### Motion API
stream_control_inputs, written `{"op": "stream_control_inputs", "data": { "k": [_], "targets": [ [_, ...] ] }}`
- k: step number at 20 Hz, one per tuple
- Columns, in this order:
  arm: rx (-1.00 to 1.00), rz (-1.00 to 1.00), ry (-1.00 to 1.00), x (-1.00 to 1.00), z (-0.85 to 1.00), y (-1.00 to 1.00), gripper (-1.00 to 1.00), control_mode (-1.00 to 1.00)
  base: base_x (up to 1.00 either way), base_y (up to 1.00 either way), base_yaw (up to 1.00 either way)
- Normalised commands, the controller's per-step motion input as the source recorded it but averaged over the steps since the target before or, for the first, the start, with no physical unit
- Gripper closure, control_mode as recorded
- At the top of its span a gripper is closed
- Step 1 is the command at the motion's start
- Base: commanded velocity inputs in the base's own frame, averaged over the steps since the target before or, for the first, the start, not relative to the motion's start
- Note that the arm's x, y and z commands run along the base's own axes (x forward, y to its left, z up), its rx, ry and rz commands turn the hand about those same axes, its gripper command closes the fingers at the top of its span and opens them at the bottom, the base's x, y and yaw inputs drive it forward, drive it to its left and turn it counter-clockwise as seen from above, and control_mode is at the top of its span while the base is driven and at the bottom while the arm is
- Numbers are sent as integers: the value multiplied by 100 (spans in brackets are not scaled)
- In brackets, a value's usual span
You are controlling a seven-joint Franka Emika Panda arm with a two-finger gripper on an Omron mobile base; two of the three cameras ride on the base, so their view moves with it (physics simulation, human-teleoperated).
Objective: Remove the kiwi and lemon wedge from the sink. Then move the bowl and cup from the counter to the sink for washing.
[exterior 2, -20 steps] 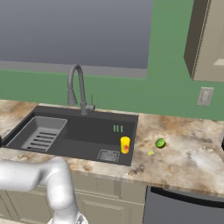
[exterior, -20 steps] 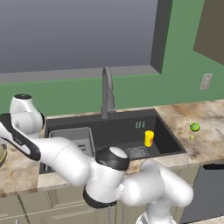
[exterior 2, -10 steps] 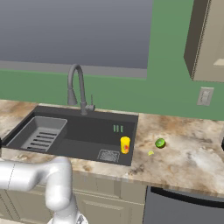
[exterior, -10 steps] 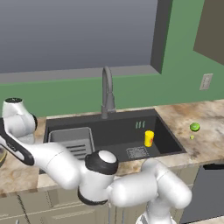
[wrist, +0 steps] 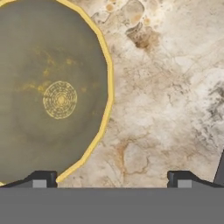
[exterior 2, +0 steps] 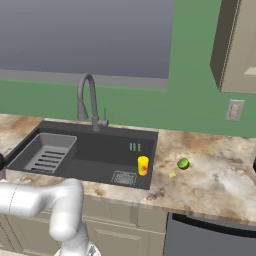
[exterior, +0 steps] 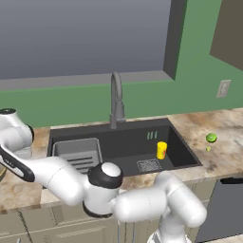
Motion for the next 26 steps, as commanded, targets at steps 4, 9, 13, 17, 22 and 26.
{"op": "stream_control_inputs", "data": {
  "k": [4, 9, 13, 17, 22, 26],
  "targets": [
    [0, 0, 0, 8, -12, 16, -100, -100, 0, 0, 0],
    [-1, 0, -1, 12, -20, 11, -100, -100, 0, 0, 0],
    [-1, 0, -5, 13, -22, 7, -100, -100, 0, 0, 0],
    [0, 0, -2, 16, -19, 10, -100, -100, 0, 0, 0],
    [0, 0, -1, 19, -14, 15, -100, -100, 0, 0, 0],
    [0, -1, 0, 23, -12, 18, -100, -100, 0, 0, 0]
  ]
}}
